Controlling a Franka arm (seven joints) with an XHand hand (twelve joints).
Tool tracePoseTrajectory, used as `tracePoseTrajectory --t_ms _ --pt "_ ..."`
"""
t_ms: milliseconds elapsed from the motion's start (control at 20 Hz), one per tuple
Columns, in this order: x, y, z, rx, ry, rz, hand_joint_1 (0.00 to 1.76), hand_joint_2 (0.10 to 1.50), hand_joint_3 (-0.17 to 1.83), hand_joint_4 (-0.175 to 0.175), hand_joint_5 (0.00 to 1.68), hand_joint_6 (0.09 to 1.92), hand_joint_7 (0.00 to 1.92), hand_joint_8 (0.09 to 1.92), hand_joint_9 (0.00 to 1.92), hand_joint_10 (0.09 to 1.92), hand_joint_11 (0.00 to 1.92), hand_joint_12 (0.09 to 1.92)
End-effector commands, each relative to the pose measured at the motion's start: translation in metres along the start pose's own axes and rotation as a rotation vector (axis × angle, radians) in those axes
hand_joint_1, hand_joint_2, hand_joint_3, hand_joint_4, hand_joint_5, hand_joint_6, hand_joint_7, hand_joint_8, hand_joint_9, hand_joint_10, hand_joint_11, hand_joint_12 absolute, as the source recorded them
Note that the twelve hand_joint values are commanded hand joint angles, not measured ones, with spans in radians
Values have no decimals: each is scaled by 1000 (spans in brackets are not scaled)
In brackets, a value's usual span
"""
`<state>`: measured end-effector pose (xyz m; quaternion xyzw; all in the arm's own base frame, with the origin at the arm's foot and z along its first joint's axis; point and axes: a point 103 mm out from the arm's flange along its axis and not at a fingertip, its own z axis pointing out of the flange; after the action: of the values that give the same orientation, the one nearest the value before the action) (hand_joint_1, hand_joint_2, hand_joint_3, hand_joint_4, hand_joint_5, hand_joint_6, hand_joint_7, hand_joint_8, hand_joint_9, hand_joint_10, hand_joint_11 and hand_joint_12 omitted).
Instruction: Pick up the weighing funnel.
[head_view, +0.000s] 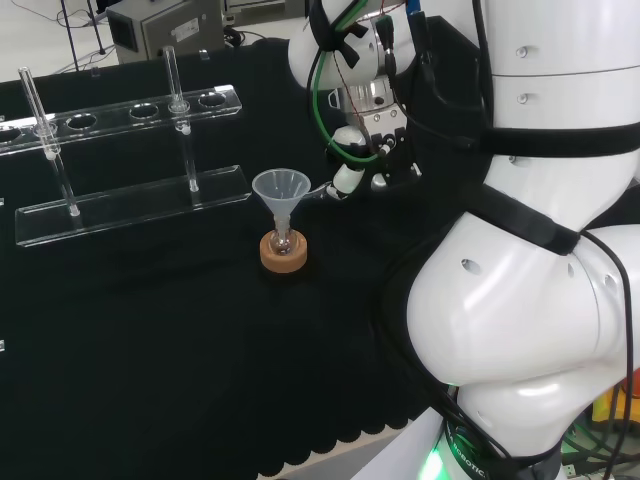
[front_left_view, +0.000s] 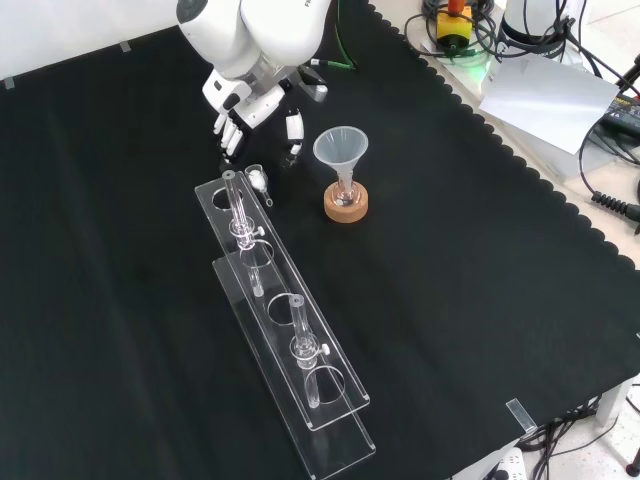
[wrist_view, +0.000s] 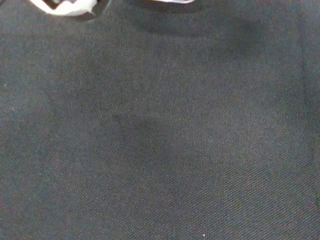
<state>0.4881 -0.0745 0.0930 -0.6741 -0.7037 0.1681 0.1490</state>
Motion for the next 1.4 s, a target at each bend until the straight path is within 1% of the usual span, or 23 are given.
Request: tracePoseTrajectory --t_ms 50,400,850,1200,1400 --pt "0 1 4 -2 -7 -5 806 633 616 -74 574 88 394 706 688 597 401 1318" --pt "7 5 10 -16 -21 -4 815 631 619 -74 580 94 394 707 685 594 401 1316" --pt "11 12 19 -9 -34 -1 835 628 621 -73 598 108 395 708 680 593 398 1314" --pt "8 13 17 -18 -50 -4 853 629 623 -70 616 124 396 708 679 594 398 1313" --pt "7 13 16 -18 -59 1 867 630 624 -65 658 152 400 709 681 594 398 1312"
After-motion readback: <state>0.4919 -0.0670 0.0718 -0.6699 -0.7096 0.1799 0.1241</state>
